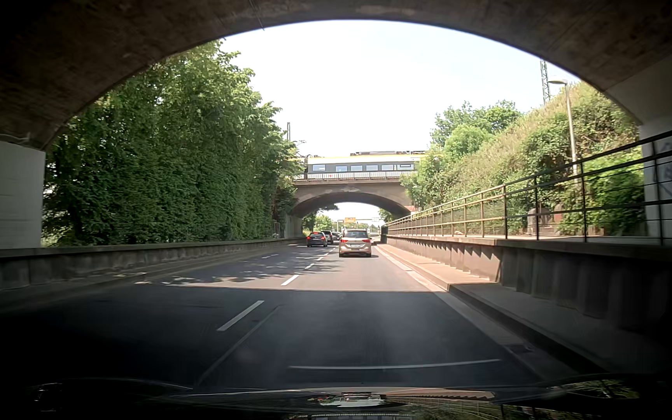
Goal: Follow the waypoints while adhering to traffic rules and regulations
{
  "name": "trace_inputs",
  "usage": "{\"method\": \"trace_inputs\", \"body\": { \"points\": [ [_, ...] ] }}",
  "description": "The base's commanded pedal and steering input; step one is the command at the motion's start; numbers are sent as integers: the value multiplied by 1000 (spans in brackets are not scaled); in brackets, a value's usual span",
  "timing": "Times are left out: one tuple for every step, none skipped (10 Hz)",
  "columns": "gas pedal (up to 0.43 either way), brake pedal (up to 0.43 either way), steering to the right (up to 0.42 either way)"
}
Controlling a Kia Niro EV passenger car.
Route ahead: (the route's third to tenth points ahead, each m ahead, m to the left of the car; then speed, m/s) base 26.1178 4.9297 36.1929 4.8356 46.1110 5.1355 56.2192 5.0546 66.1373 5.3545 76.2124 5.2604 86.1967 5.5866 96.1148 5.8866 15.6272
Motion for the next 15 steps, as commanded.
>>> {"method": "trace_inputs", "body": {
  "points": [
    [98, 0, 2],
    [98, 0, 2],
    [110, 0, 3],
    [110, 0, 2],
    [110, 0, 1],
    [110, 0, 1],
    [110, 0, 1],
    [118, 0, 1],
    [118, 0, 1],
    [118, 0, 1],
    [118, 0, 1],
    [118, 0, 1],
    [118, 0, 1],
    [118, 0, 1],
    [118, 0, 1]
  ]
}}
